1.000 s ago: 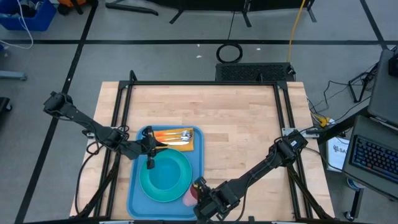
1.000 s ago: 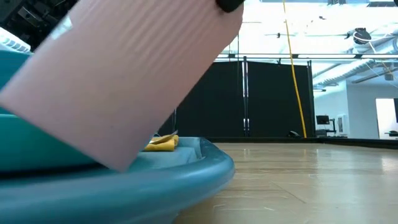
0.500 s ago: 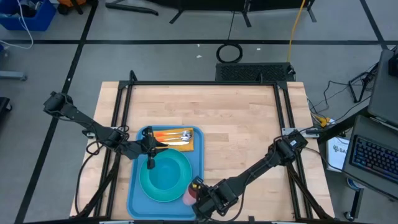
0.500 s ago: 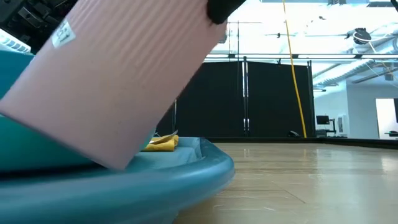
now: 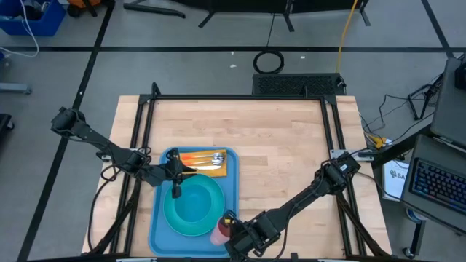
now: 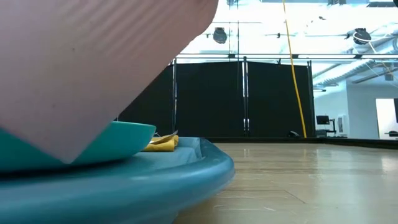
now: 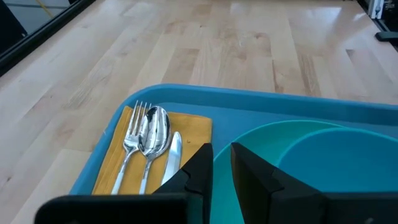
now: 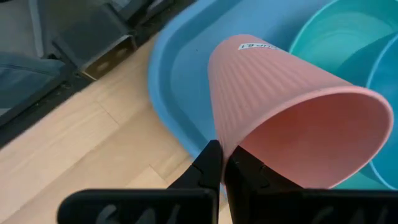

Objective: Set up tray
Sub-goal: Adjust the pink cup on the blue serving tray

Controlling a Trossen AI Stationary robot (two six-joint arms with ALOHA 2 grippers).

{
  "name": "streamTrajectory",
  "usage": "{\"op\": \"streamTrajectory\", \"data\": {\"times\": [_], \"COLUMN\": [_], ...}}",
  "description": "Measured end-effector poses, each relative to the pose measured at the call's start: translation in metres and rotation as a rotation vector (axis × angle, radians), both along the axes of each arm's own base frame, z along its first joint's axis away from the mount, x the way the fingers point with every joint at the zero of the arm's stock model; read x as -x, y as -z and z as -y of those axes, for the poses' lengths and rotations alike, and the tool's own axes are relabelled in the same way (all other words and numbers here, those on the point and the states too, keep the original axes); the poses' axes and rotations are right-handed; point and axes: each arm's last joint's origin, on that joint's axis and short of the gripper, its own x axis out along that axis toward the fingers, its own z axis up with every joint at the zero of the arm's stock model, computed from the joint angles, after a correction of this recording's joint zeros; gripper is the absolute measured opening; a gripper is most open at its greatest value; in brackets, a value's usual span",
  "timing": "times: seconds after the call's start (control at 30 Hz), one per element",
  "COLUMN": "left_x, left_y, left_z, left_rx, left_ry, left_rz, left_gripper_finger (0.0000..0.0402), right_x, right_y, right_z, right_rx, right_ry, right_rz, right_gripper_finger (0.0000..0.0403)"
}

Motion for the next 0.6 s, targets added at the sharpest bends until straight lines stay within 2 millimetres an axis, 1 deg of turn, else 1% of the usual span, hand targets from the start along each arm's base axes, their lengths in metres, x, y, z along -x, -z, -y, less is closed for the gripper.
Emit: {"op": "streamTrajectory", "data": {"times": [0.17, 0.27, 0.6], "left_x": [0.0001, 0.0001, 0.0002], "left_y": [0.0002, 0.0002, 0.0004], "left_z": [0.0000, 0.0000, -0.0001], "left_rx": [-0.001, 0.000, -0.001], "left_ry": [0.000, 0.000, 0.001], "left_rz": [-0.001, -0.001, -0.002], "left_gripper_finger": [0.0063, 0.0063, 0.0063], "right_x": [0.0013, 0.0016, -0.0003], "right_y": [0.0000, 0.0001, -0.0006], "right_z": [-0.0019, -0.0026, -0.0024], "right_rx": [-0.002, -0.035, -0.062], "right_ry": [-0.002, 0.019, 0.061], "right_rz": [0.000, -0.016, -0.004], "right_gripper_finger": [0.0002, 0.0002, 0.0004]}}
